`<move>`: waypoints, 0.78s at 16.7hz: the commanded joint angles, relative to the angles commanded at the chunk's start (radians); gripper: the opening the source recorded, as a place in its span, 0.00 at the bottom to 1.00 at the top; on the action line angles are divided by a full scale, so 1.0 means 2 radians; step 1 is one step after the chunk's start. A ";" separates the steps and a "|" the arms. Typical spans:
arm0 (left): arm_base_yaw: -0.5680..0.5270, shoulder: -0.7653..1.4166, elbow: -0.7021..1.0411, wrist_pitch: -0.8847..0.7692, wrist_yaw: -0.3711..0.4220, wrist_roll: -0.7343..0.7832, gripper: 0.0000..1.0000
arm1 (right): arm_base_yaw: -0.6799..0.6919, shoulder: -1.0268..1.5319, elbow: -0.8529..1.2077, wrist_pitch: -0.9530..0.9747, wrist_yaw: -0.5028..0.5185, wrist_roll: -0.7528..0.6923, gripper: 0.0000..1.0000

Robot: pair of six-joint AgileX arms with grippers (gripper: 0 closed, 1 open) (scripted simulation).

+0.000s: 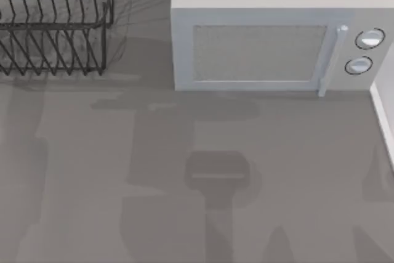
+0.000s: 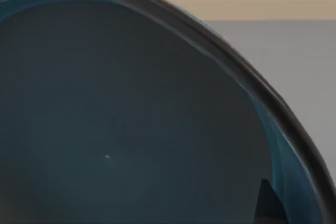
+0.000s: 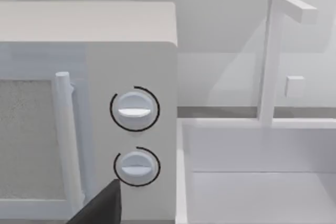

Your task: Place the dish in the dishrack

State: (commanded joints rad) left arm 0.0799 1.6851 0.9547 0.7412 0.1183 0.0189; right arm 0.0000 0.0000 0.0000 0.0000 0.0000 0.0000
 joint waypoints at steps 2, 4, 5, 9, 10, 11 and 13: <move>-0.005 0.026 -0.011 0.033 -0.005 -0.001 0.00 | 0.000 0.000 0.000 0.000 0.000 0.000 1.00; -0.007 0.035 -0.015 0.045 -0.006 -0.002 0.00 | 0.000 0.000 0.000 0.000 0.000 0.000 1.00; -0.007 0.035 -0.015 0.045 -0.006 -0.002 0.00 | 0.000 0.000 0.000 0.000 0.000 0.000 1.00; -0.007 0.035 -0.015 0.045 -0.006 -0.002 0.08 | 0.000 0.000 0.000 0.000 0.000 0.000 1.00; -0.007 0.035 -0.015 0.045 -0.006 -0.002 0.15 | 0.000 0.000 0.000 0.000 0.000 0.000 1.00; -0.007 0.035 -0.015 0.045 -0.006 -0.002 0.23 | 0.000 0.000 0.000 0.000 0.000 0.000 1.00; -0.007 0.035 -0.015 0.045 -0.006 -0.002 0.38 | 0.000 0.000 0.000 0.000 0.000 0.000 1.00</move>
State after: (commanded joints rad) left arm 0.0668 1.7555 0.9237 0.8304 0.1056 0.0157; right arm 0.0000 0.0000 0.0000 0.0000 0.0000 0.0000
